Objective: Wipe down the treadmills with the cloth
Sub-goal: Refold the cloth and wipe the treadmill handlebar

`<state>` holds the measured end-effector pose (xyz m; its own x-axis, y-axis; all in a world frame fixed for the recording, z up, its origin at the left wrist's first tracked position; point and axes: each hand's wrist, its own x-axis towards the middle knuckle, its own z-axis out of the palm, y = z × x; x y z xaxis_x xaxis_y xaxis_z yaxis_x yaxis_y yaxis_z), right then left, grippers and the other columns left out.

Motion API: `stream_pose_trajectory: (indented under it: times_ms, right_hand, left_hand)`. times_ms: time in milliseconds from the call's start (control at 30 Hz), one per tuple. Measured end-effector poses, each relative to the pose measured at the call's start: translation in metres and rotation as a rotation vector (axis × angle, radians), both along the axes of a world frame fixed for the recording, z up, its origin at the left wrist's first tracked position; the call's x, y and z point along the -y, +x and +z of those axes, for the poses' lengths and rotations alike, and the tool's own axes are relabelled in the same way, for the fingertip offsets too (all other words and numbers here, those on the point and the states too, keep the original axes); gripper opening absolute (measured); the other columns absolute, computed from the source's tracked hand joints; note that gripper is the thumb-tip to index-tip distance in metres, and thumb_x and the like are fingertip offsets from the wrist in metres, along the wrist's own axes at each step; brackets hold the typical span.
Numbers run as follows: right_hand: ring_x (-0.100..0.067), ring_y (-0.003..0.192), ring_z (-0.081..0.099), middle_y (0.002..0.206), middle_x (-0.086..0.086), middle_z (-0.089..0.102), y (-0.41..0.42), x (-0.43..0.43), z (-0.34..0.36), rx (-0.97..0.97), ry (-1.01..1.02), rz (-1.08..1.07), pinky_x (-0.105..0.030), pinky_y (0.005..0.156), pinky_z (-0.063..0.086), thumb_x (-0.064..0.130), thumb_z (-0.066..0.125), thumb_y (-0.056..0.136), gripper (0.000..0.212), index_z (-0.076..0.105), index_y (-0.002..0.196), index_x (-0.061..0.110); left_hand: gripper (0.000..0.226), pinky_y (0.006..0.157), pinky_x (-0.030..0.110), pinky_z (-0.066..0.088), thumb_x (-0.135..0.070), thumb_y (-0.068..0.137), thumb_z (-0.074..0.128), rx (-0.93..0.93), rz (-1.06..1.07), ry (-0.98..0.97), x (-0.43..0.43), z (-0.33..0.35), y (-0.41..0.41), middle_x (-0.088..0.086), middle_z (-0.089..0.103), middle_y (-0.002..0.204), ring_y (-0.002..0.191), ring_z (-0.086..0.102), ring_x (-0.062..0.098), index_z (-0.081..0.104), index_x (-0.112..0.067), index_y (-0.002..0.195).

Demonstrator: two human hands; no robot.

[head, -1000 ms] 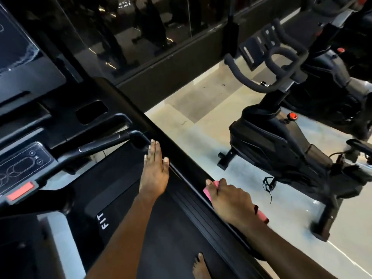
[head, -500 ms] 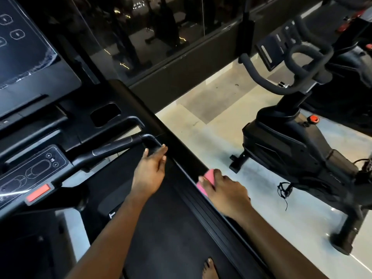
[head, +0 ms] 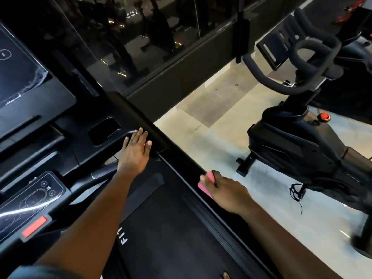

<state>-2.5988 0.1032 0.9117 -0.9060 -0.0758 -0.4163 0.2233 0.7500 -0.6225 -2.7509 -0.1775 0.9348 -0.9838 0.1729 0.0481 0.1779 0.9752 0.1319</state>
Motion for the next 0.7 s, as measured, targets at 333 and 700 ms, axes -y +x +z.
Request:
stream_pose_trajectory:
  times_ms: [333, 700]
  right_hand:
    - [-0.033, 0.112, 0.062, 0.119, -0.009, 0.067, -0.072, 0.034, -0.001, 0.049, -0.069, 0.006, -0.041, 0.095, 0.046, 0.070, 0.013, 0.100, 0.067, 0.053, 0.120, 0.020]
    - [0.000, 0.152, 0.013, 0.164, 0.019, 0.023, -0.173, 0.067, -0.036, 0.387, -0.758, 0.010, -0.019, 0.118, 0.006, 0.057, 0.015, 0.107, 0.065, 0.015, 0.162, 0.024]
  left_hand:
    - [0.070, 0.127, 0.039, -0.003, -0.051, 0.104, 0.006, 0.012, 0.119, -0.149, -0.001, -0.016, -0.022, 0.005, -0.001, 0.169, 0.156, -0.005, 0.016, 0.005, -0.009, 0.161]
    - [0.064, 0.126, 0.033, 0.000, -0.044, 0.106, 0.018, 0.053, 0.068, -0.026, 0.007, -0.011, -0.031, 0.002, 0.003, 0.169, 0.155, -0.002, 0.014, 0.011, -0.012, 0.161]
